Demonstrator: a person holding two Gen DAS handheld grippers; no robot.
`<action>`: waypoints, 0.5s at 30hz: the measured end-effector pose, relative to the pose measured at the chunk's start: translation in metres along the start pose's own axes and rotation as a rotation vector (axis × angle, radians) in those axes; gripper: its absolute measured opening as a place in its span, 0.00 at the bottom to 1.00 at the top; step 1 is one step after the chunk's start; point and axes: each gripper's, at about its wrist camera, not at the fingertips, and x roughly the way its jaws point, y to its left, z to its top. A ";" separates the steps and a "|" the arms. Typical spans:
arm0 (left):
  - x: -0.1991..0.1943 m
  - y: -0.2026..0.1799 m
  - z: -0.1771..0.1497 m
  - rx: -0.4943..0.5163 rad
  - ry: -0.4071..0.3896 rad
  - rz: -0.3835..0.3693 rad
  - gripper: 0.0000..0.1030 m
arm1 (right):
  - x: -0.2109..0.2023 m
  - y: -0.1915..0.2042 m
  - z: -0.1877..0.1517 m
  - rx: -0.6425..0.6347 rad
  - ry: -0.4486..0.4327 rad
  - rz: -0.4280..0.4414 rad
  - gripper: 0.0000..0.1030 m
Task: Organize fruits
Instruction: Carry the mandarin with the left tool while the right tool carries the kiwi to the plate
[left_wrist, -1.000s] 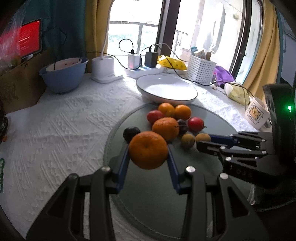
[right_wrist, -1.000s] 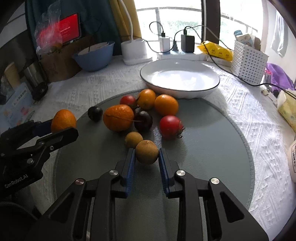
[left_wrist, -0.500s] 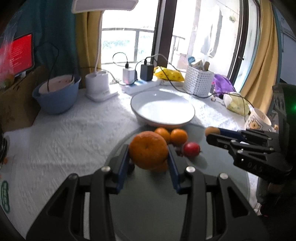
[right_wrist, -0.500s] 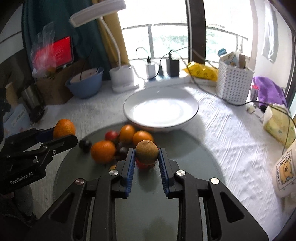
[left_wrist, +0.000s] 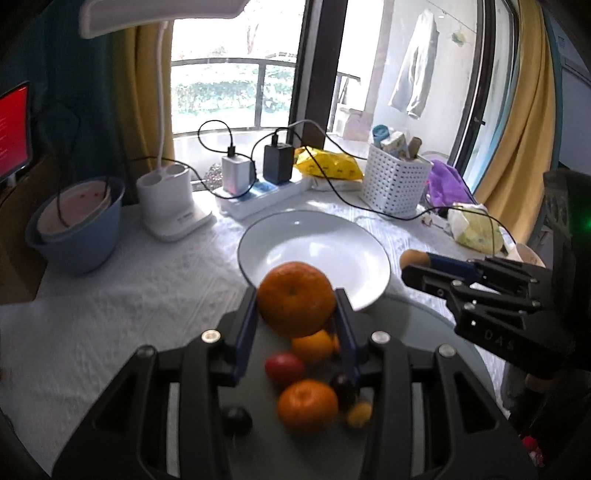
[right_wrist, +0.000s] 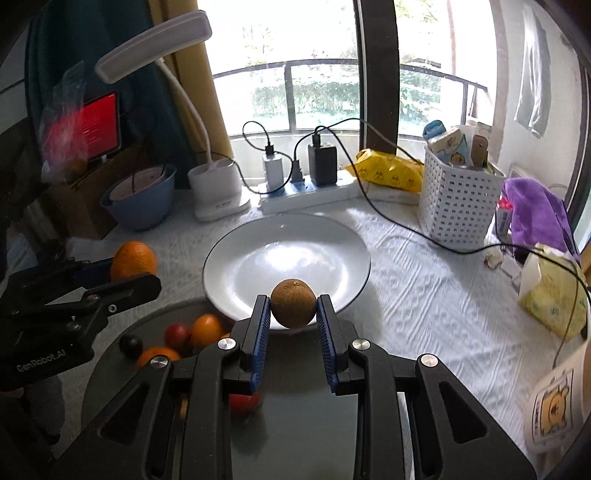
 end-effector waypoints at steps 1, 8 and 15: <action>0.006 0.000 0.004 0.000 0.001 -0.002 0.40 | 0.001 -0.002 0.002 0.002 -0.004 -0.001 0.27; 0.038 0.012 0.025 -0.028 0.038 0.001 0.40 | 0.019 -0.018 0.015 0.012 -0.006 -0.014 0.27; 0.068 0.024 0.044 -0.031 0.072 0.008 0.40 | 0.046 -0.027 0.023 0.024 0.028 -0.013 0.27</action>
